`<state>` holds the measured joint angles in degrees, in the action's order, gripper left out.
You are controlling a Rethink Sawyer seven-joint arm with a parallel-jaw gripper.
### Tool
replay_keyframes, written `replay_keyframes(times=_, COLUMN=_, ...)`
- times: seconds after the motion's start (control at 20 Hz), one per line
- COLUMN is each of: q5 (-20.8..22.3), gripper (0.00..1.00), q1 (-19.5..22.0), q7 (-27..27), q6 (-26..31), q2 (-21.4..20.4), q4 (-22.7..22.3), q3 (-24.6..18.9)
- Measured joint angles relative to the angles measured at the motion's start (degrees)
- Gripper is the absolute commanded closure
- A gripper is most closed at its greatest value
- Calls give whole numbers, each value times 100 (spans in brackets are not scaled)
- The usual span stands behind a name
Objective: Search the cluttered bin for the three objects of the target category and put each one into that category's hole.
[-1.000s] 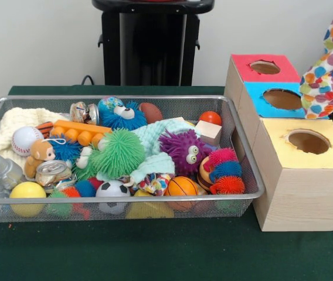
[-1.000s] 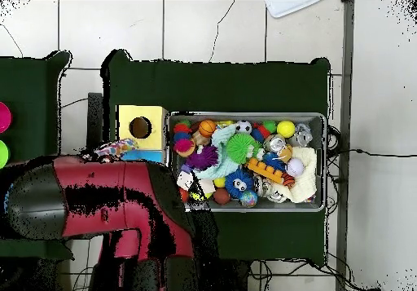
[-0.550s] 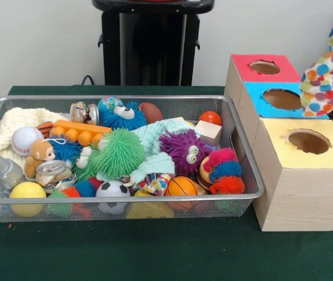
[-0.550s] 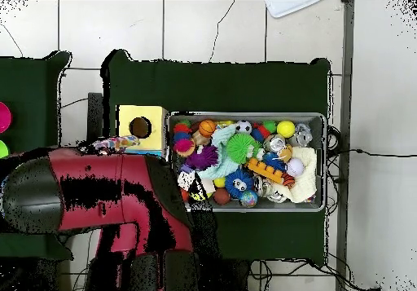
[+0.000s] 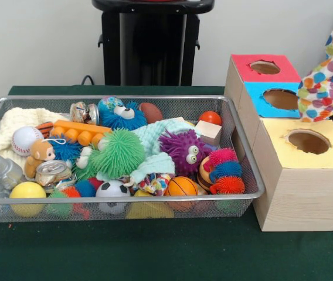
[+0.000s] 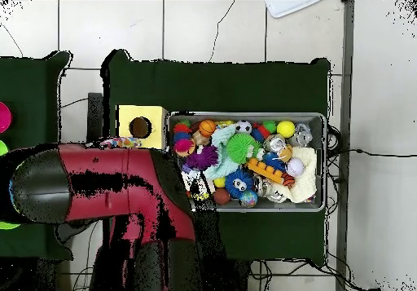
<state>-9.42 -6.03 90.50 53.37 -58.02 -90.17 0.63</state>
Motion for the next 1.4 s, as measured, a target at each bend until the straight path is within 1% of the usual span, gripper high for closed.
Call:
replay_keyframes(times=0.6, q5=0, gripper=100, q1=73, q7=0, q6=0, q2=157, q4=0, q3=-2)
replay_keyframes(times=1.15, q5=-20, gripper=100, q1=93, q7=0, q6=-18, q2=168, q4=1, q3=-2)
replay_keyframes(times=1.4, q5=-21, gripper=100, q1=92, q7=0, q6=-213, q2=180, q4=1, q3=-2)
